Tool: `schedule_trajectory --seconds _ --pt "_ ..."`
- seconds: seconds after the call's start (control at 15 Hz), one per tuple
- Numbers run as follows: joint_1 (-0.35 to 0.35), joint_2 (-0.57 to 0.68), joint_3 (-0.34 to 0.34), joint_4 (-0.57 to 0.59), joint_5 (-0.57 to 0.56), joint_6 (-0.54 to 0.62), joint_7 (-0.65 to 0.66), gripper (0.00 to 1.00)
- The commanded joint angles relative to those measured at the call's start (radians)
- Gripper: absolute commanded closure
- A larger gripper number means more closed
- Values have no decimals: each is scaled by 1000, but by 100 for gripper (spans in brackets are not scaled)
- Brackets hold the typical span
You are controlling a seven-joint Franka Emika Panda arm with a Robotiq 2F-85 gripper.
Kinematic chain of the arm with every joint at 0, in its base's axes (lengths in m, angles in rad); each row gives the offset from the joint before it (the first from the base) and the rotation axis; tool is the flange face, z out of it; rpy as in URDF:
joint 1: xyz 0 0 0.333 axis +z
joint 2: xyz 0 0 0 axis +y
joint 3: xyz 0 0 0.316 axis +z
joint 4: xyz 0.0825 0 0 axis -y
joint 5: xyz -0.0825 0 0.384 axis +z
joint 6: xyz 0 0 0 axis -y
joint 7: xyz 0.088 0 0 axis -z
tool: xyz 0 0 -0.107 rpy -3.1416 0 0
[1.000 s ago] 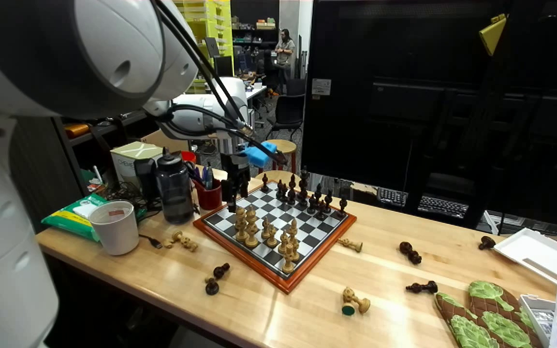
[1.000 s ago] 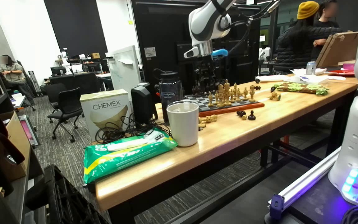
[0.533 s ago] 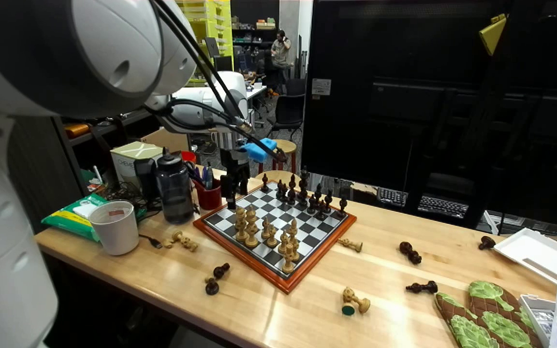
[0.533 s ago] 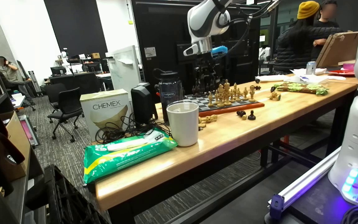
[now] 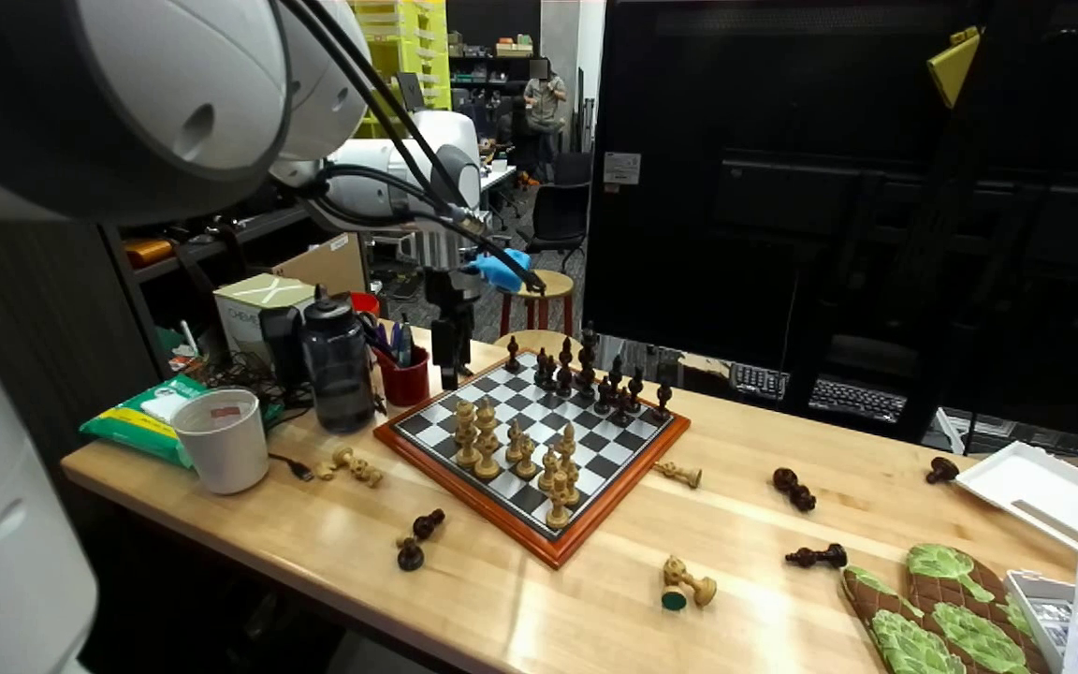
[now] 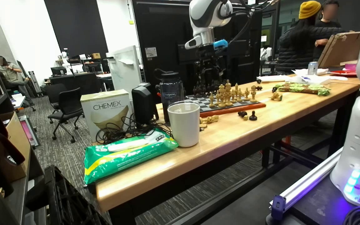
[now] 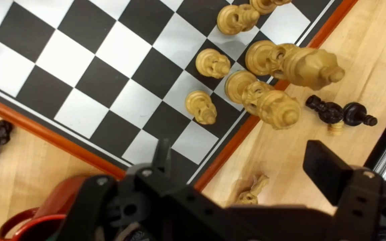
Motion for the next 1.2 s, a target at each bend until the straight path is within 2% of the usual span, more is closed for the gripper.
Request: schedule_trajectory --seconds 0.0,0.2,0.33,0.53,1.07,1.13 --pt "1 -62 -12 -14 44 -42 -149 0" --pt "7 -102 -17 -27 54 -72 -164 0" --pt "12 -136 -16 -47 44 -65 -77 0" --pt "17 -186 -13 -81 43 -42 107 0" --pt "42 -259 4 -138 -6 -100 637 0" --pt "46 -260 4 -141 -11 -116 673 0"
